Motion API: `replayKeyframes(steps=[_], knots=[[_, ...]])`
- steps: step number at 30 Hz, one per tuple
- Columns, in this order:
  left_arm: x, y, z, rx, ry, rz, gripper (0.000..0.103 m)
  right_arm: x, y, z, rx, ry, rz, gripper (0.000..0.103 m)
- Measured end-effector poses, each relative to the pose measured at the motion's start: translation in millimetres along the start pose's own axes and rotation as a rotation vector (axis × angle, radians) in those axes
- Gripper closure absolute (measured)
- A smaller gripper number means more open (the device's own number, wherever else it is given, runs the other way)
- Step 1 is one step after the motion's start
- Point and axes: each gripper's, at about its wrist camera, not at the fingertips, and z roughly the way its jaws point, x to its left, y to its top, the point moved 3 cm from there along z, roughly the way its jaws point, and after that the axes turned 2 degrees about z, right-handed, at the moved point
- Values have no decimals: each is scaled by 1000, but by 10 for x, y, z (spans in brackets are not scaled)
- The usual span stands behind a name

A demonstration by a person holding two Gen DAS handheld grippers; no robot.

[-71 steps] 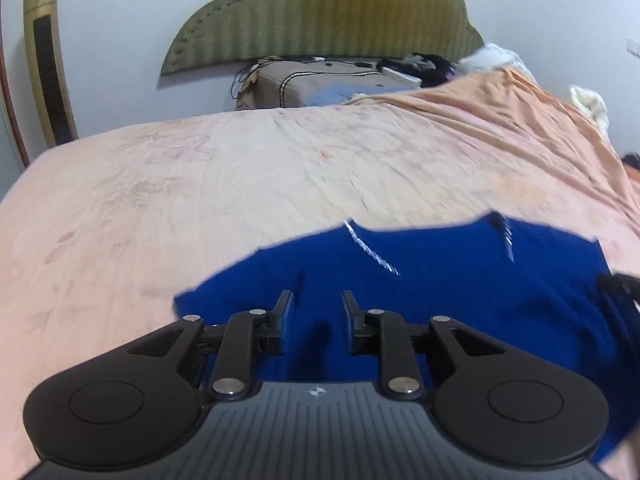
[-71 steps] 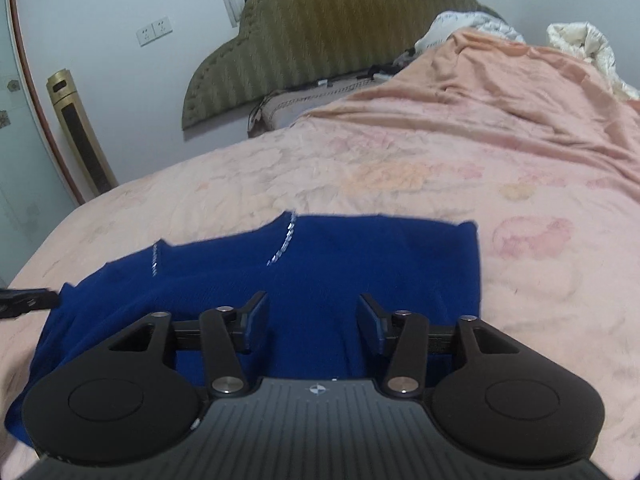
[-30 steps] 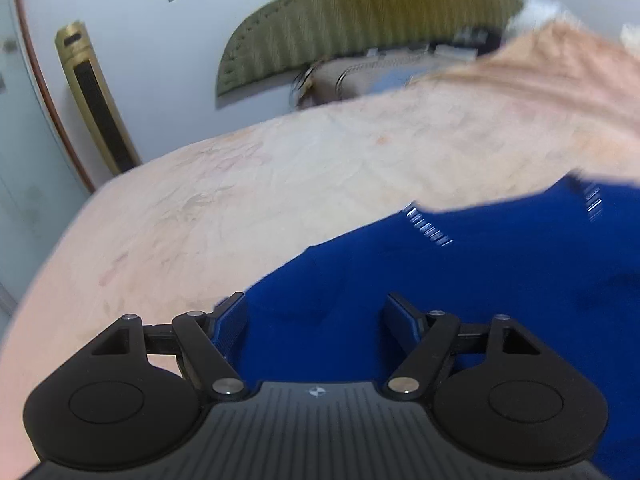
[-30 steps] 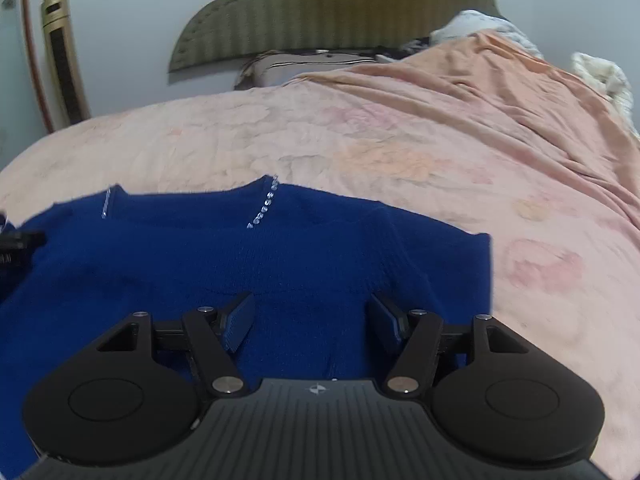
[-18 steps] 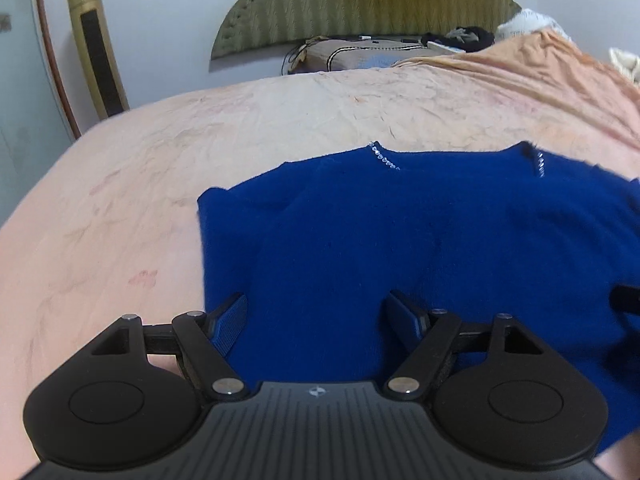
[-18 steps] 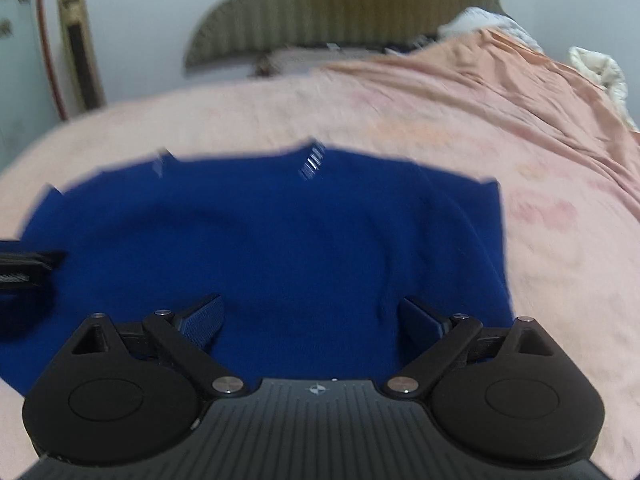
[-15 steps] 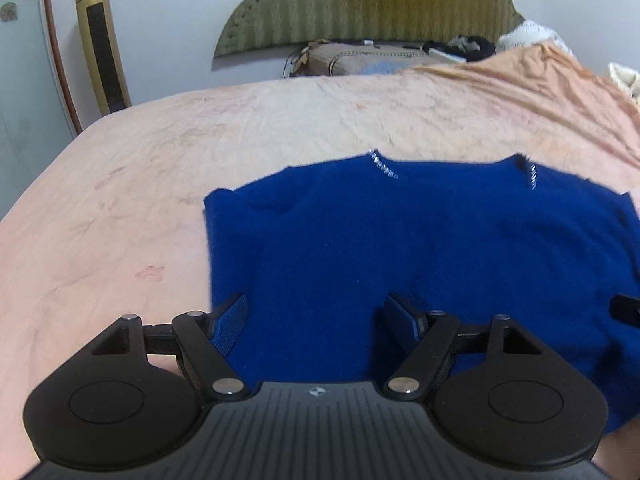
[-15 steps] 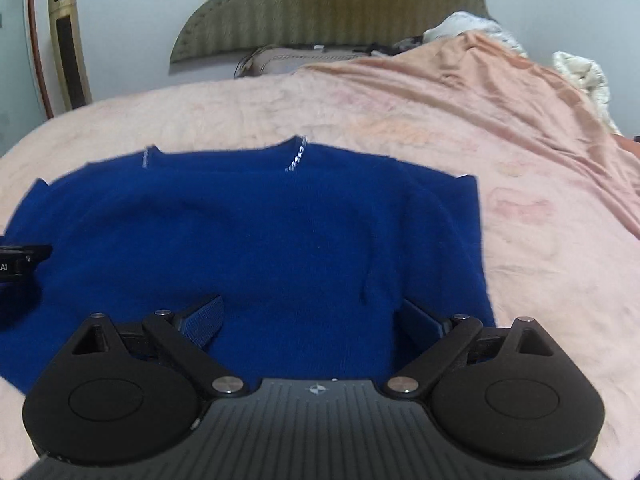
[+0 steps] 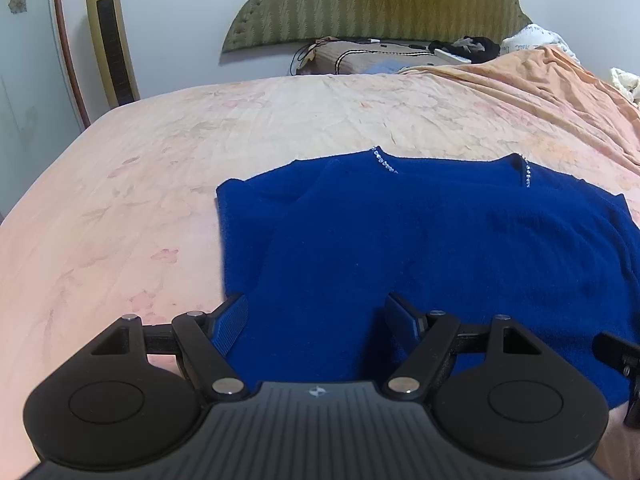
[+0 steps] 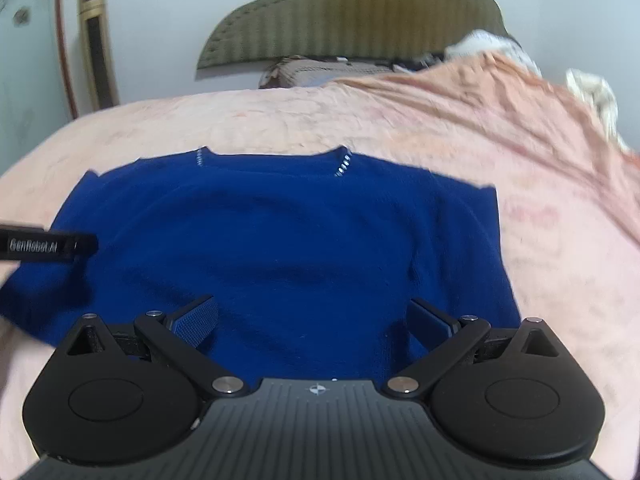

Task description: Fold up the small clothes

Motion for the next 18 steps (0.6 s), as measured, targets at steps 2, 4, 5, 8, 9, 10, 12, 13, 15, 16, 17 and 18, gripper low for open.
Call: replayKeyframes(steps=[2,4,5,8,9,10,12,13,15,16,17,18], knots=[[2,6,-7,3,5,3,27,104,3,-54,-16,-9,-58,1],[4,12,-12,4,8,4,28,192,8,-112,-36,-10,-102,1],[8,13,-15,4,10,4,27,230,7,-136,-44,-8,-121,1],[11,19,-15,7,13,7,27,352,2,-201,-72,-4,-178,1],[11,22,-12,9,14,8,27,385,-4,-222,-78,-5,-196,1],[14,26,-10,10,16,10,27,416,-10,-236,-83,-10,-214,1],[20,35,-13,6,17,13,27,469,-18,-249,-90,-27,-246,1],[21,41,-12,6,20,15,27,492,-16,-256,-97,-31,-260,1],[22,52,-7,7,29,19,27,519,-8,-269,-105,-32,-274,1],[25,59,-4,7,31,21,27,526,-2,-272,-106,-32,-277,1],[22,64,-2,7,33,23,27,534,-1,-279,-110,-32,-277,1],[20,68,0,7,34,25,27,537,2,-286,-115,-30,-276,1]])
